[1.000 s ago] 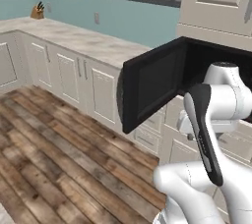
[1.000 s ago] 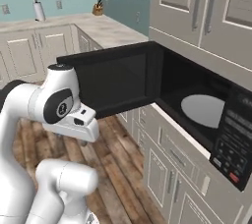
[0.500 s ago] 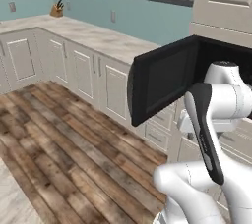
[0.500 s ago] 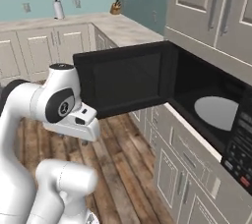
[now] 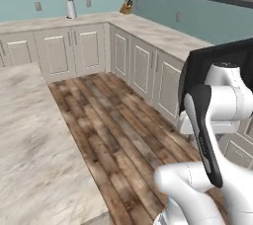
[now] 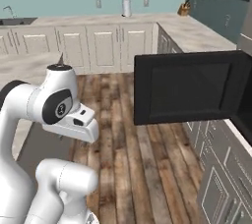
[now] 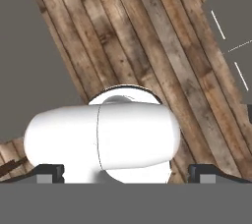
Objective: Place the sponge inside the microwave to prepare for sanitizing.
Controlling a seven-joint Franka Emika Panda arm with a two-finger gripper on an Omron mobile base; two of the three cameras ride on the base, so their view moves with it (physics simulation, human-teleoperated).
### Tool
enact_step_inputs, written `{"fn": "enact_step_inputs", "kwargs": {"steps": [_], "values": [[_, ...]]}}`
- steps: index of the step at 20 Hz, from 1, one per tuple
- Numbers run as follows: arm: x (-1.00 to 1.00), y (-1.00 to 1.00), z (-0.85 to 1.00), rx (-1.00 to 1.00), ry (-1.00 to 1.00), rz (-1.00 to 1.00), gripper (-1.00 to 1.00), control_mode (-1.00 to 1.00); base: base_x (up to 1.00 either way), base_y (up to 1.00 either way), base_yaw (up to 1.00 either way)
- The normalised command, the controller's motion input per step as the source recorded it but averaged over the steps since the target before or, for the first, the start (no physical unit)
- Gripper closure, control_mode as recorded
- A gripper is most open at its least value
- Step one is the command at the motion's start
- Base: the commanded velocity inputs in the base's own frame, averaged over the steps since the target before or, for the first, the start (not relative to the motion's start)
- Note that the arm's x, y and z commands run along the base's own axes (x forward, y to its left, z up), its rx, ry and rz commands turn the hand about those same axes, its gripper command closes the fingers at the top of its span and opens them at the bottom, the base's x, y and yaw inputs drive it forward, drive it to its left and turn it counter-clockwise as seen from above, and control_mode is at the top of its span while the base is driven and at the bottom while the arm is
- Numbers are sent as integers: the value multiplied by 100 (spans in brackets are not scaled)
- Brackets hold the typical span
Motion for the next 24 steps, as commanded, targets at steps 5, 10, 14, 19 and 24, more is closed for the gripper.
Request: {"fn": "enact_step_inputs", "kwargs": {"steps": [5, 10, 14, 19, 24], "values": [[0, 0, 0, 0, 0, 0, -100, 100, 3, -20, 49], [0, 0, 0, 0, 0, 0, -100, 100, 1, -7, 27], [0, 0, 0, 0, 0, 0, -100, 100, 38, -31, 8], [0, 0, 0, 0, 0, 0, -100, 100, 36, -57, 0], [0, 0, 0, 0, 0, 0, -100, 100, 1, 1, 0]]}}
